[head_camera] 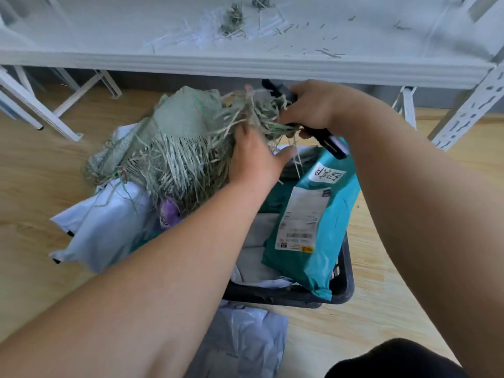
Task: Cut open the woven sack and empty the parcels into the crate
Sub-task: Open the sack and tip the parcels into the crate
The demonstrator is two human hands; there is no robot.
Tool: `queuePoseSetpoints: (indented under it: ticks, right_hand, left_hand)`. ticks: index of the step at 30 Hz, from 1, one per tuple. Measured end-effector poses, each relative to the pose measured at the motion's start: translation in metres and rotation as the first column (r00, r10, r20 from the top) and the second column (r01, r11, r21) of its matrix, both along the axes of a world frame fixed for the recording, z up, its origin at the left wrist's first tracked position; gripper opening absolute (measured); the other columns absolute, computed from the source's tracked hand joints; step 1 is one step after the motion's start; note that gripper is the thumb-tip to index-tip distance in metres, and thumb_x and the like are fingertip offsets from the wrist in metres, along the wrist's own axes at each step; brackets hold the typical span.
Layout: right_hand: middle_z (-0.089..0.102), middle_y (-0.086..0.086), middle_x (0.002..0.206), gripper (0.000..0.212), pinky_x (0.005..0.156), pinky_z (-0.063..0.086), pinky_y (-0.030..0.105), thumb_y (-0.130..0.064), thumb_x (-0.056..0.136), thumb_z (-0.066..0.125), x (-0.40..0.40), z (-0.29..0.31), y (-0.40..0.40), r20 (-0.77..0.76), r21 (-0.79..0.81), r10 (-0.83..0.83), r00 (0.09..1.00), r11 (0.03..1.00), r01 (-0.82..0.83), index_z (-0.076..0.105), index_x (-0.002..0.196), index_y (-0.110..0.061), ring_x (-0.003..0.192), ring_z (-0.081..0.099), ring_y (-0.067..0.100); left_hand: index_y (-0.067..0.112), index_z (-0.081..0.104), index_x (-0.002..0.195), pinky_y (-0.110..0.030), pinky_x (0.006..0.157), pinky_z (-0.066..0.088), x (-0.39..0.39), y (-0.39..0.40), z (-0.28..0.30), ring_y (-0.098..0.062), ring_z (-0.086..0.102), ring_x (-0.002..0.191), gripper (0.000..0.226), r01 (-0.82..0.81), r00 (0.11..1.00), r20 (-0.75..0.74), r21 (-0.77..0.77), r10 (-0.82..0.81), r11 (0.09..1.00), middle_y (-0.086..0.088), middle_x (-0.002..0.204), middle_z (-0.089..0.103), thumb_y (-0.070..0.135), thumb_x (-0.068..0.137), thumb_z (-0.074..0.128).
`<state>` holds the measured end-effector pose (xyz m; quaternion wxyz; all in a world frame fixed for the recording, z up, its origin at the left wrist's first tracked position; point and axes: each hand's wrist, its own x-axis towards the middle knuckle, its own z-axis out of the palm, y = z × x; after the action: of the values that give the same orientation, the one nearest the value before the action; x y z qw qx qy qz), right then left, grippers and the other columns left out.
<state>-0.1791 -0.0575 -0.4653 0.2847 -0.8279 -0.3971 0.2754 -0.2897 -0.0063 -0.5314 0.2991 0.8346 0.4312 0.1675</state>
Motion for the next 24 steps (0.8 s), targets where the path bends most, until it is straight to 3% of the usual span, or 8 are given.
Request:
queuePoseSetpoints:
  ticks: [6, 10, 13, 16, 19, 21, 23, 24]
  right_hand:
    - [0.062, 0.003, 0.071, 0.008, 0.060, 0.048, 0.029, -0.014, 0.089, 0.060, 0.001, -0.010, -0.003, -0.130, 0.089, 0.052, 0.990, 0.995, -0.040, 0.060, 0.081, -0.015, 0.055, 0.053, 0.015]
    - [0.059, 0.005, 0.073, 0.011, 0.056, 0.047, 0.027, -0.016, 0.085, 0.068, 0.006, -0.016, -0.004, -0.182, 0.172, -0.028, 0.983, 0.983, 0.060, 0.058, 0.082, -0.014, 0.060, 0.054, 0.018]
    - [0.064, 0.009, 0.084, 0.022, 0.054, 0.047, 0.025, -0.017, 0.078, 0.077, 0.013, -0.026, -0.005, -0.241, 0.177, -0.109, 0.964, 0.972, 0.155, 0.064, 0.096, -0.013, 0.067, 0.058, 0.019]
    - [0.069, 0.012, 0.084, 0.030, 0.060, 0.053, 0.029, -0.014, 0.079, 0.077, 0.010, -0.046, -0.006, -0.259, 0.035, -0.190, 0.947, 0.978, 0.206, 0.067, 0.107, -0.011, 0.062, 0.061, 0.019]
    - [0.070, 0.022, 0.096, 0.036, 0.069, 0.055, 0.041, -0.016, 0.080, 0.077, -0.014, -0.065, 0.002, -0.296, -0.017, -0.140, 0.945, 0.990, 0.141, 0.064, 0.113, -0.010, 0.070, 0.060, 0.027]
    - [0.066, 0.015, 0.085, 0.029, 0.072, 0.058, 0.043, -0.018, 0.081, 0.076, -0.032, -0.075, 0.011, -0.308, 0.004, -0.131, 0.943, 0.990, 0.138, 0.063, 0.107, -0.014, 0.069, 0.060, 0.026]
    - [0.060, 0.006, 0.076, 0.017, 0.071, 0.061, 0.041, -0.019, 0.081, 0.076, -0.046, -0.081, 0.020, -0.333, 0.058, -0.153, 0.930, 0.981, 0.182, 0.059, 0.085, -0.016, 0.067, 0.061, 0.024]
    - [0.060, 0.005, 0.078, 0.018, 0.072, 0.061, 0.041, -0.019, 0.082, 0.075, -0.050, -0.082, 0.023, -0.340, 0.088, -0.161, 0.927, 0.975, 0.202, 0.057, 0.080, -0.017, 0.069, 0.063, 0.024]
  left_hand:
    - [0.012, 0.069, 0.103, -0.024, 0.067, 0.042, 0.010, 0.023, 0.001, -0.021, 0.064, 0.088, 0.034, 0.062, 0.993, 0.106, -0.060, -0.055, 0.996, -0.005, 0.098, 0.070, 0.039, 0.083, 0.070]
    - [0.008, 0.053, 0.075, -0.024, 0.055, 0.036, 0.004, 0.032, 0.001, -0.019, 0.048, 0.069, 0.024, 0.006, 0.999, 0.044, -0.085, -0.003, 0.996, -0.001, 0.069, 0.050, 0.021, 0.088, 0.068]
    - [0.006, 0.055, 0.110, -0.024, 0.070, 0.047, 0.000, 0.052, 0.009, -0.018, 0.055, 0.084, 0.016, -0.182, 0.974, 0.107, -0.157, 0.200, 0.971, 0.000, 0.085, 0.050, 0.003, 0.095, 0.049]
    - [0.009, 0.052, 0.120, -0.026, 0.068, 0.056, -0.008, 0.073, 0.025, -0.024, 0.065, 0.092, 0.027, -0.255, 0.871, 0.260, -0.486, 0.417, 0.836, -0.007, 0.098, 0.058, 0.004, 0.098, 0.037]
    - [0.005, 0.043, 0.136, -0.036, 0.093, 0.050, -0.012, 0.079, 0.036, -0.026, 0.057, 0.117, 0.039, -0.279, 0.640, 0.399, -0.676, 0.657, 0.682, -0.013, 0.130, 0.053, 0.008, 0.097, 0.036]
    - [0.008, 0.051, 0.119, -0.033, 0.078, 0.056, -0.014, 0.075, 0.039, -0.022, 0.069, 0.087, 0.028, -0.217, 0.625, 0.408, -0.728, 0.665, 0.651, -0.013, 0.110, 0.061, 0.002, 0.095, 0.038]
    - [0.010, 0.050, 0.100, -0.018, 0.046, 0.048, -0.014, 0.070, 0.042, -0.007, 0.060, 0.040, 0.016, -0.192, 0.628, 0.444, -0.707, 0.639, 0.680, -0.003, 0.079, 0.057, -0.001, 0.095, 0.039]
    - [0.012, 0.047, 0.100, -0.014, 0.040, 0.042, -0.015, 0.069, 0.047, -0.003, 0.057, 0.035, 0.015, -0.203, 0.619, 0.475, -0.672, 0.625, 0.712, 0.001, 0.077, 0.053, 0.000, 0.096, 0.039]
